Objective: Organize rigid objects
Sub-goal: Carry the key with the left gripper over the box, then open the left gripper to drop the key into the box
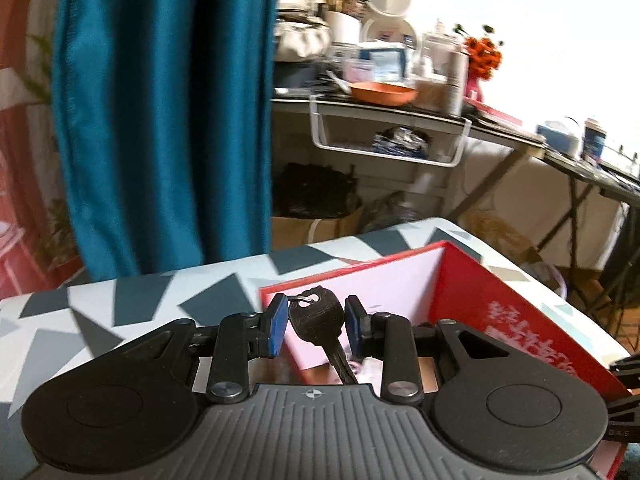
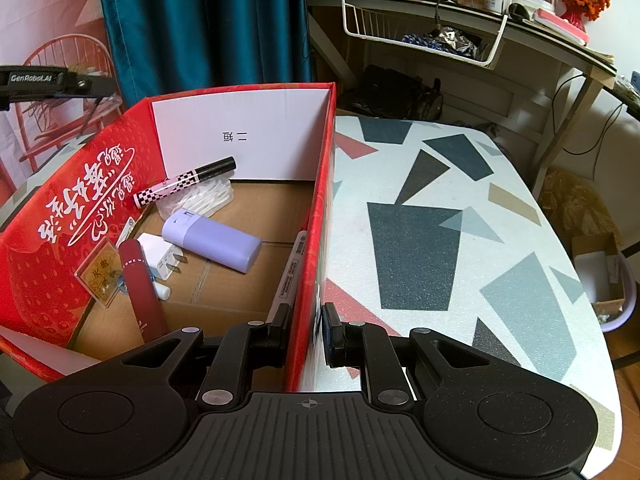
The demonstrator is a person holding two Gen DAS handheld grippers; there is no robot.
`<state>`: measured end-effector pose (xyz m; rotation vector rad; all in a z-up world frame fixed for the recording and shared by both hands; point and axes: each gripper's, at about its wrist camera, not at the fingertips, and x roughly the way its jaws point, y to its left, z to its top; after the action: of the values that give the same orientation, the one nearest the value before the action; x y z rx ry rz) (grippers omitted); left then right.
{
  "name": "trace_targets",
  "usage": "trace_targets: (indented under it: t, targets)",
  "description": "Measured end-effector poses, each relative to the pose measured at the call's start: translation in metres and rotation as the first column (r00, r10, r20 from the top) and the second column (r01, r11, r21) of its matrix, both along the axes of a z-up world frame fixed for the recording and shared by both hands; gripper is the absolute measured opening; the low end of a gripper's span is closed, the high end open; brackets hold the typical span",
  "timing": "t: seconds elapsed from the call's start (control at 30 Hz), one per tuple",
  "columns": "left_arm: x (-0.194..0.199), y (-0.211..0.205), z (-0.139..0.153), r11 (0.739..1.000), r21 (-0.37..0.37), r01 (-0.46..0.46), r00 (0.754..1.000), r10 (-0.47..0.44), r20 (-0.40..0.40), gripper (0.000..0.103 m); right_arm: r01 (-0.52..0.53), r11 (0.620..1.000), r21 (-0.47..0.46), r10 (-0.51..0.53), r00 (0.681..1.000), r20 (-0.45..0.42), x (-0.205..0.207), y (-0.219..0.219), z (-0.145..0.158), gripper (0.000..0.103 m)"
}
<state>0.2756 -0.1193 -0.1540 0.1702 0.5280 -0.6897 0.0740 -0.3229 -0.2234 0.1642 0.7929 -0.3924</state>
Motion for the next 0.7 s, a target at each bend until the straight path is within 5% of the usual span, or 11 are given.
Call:
trace_targets:
  t: [0.37,0.7]
  targets:
    - [-0.001,-0.036,-0.038,0.984,0.137,0.113,0.991,-0.102,-0.088,0.033,0.0,1.0,0.0,0.0,1.0,0.0,0.0,0.0,0.0,0.015]
    - [0.005,-0.035,-0.043,0.983,0.149,0.111,0.989,-0.095,-0.113,0.033,0.001,1.0,0.002,-0.001,1.0,0.001,0.0,0.0,0.0,0.015]
